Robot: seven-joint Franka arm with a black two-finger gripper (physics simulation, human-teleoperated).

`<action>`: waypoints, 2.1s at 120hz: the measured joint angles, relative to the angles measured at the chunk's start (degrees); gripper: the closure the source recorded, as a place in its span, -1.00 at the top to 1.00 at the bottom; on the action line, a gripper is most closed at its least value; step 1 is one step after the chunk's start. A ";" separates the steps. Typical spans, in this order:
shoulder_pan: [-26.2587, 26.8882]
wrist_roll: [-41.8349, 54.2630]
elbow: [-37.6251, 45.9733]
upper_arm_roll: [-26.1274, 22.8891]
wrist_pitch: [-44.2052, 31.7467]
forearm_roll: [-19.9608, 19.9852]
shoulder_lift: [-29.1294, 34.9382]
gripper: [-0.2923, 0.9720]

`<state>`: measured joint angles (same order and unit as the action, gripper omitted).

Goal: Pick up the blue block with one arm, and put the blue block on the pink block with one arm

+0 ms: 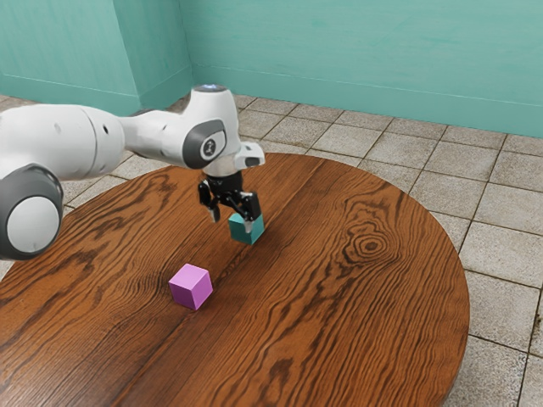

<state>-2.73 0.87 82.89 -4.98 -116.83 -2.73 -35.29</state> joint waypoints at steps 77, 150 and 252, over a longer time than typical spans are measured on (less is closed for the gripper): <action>-0.09 9.42 -7.27 2.82 -7.04 2.52 -6.53 0.54; -0.17 10.01 -14.94 2.77 -6.03 2.47 -13.74 0.54; -0.17 9.40 -25.09 2.96 0.29 2.48 -20.37 0.54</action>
<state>-2.90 10.27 57.80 -2.02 -116.53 -0.26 -55.66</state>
